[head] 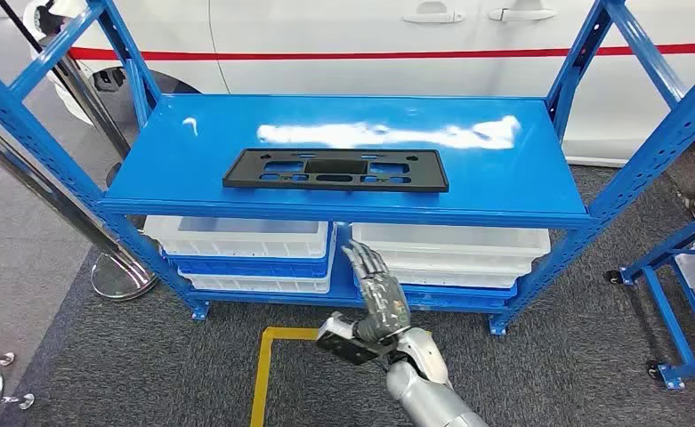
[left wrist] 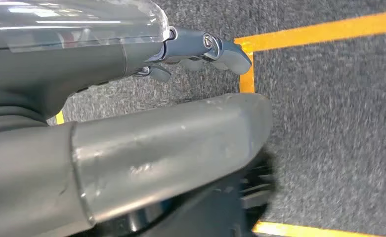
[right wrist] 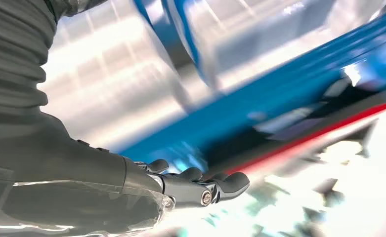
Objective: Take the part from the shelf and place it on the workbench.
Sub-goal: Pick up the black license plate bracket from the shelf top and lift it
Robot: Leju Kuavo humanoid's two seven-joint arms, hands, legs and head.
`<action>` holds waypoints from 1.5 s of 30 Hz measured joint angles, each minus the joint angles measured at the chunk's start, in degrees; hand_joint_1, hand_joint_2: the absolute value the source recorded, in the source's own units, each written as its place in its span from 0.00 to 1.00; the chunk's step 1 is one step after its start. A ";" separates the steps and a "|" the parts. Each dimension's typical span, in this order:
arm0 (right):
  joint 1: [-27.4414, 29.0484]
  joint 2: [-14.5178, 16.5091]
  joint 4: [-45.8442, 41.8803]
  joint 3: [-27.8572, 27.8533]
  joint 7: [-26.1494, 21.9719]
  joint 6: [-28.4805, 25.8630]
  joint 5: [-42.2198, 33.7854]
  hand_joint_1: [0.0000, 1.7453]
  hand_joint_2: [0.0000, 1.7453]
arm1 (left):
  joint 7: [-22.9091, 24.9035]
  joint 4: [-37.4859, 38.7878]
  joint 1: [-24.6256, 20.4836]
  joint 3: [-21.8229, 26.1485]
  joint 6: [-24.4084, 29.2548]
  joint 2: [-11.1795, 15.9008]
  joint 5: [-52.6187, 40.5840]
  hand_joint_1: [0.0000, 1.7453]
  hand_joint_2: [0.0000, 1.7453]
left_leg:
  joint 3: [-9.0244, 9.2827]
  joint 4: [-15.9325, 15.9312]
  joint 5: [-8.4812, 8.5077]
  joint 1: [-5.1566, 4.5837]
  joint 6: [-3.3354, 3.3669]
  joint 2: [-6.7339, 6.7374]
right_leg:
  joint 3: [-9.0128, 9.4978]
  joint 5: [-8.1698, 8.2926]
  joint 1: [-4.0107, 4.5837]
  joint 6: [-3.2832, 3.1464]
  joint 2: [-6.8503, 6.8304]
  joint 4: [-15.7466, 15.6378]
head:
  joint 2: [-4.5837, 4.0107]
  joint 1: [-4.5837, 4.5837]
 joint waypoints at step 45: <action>1.74 -3.67 -11.33 3.85 22.00 -0.43 27.84 0.00 1.00 | 2.10 -0.86 -3.51 -2.50 -1.85 -0.63 -6.85 0.00 0.00 | 7.49 -18.56 9.07 0.16 3.22 -0.40 | -6.21 -5.19 -0.04 3.14 -0.09 11.19 | 0.00 0.03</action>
